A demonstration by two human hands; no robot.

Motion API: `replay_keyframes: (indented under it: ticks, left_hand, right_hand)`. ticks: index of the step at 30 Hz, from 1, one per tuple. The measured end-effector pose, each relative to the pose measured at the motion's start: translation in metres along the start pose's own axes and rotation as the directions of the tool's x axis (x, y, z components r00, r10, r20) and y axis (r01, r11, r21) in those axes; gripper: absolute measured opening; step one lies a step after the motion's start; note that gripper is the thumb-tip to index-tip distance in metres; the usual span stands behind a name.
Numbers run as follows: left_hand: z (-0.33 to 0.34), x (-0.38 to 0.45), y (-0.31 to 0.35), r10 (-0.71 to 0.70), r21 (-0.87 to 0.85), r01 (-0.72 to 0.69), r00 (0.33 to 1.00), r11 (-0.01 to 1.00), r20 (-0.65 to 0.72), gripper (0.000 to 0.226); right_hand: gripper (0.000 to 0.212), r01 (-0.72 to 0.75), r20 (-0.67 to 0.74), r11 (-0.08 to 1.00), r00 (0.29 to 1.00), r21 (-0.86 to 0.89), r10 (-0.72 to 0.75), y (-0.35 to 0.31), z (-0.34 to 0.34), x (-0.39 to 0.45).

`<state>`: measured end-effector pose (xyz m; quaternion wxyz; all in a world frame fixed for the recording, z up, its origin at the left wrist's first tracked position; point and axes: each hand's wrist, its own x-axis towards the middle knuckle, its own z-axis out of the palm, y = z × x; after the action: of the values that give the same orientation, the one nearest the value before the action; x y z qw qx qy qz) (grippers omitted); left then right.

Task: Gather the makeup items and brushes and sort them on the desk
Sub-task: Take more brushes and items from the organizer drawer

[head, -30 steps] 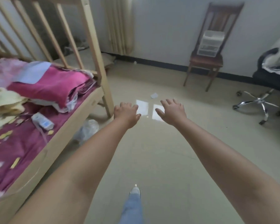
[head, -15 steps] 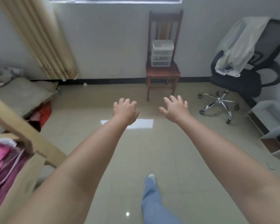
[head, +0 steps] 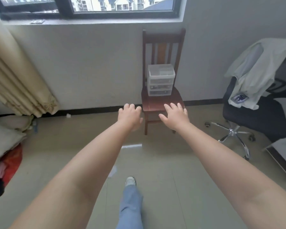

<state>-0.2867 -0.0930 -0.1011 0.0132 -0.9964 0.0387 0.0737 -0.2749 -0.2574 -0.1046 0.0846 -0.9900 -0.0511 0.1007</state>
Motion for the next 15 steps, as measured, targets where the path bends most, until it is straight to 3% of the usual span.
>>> replay_keyframes:
  ticks: [9,15]
  left_hand:
    - [-0.038,0.275,-0.054,0.141,0.053,-0.138,0.988,0.989,-0.061,0.039]
    - [-0.02,0.416,-0.044,0.22,0.035,-0.221,0.975,0.975,0.03,0.041]
  right_hand:
    - [0.053,-0.18,0.013,0.982,0.984,0.063,0.179,0.013,-0.024,0.245]
    - [0.054,-0.266,0.08,0.962,0.962,0.057,0.261,0.046,-0.021,0.368]
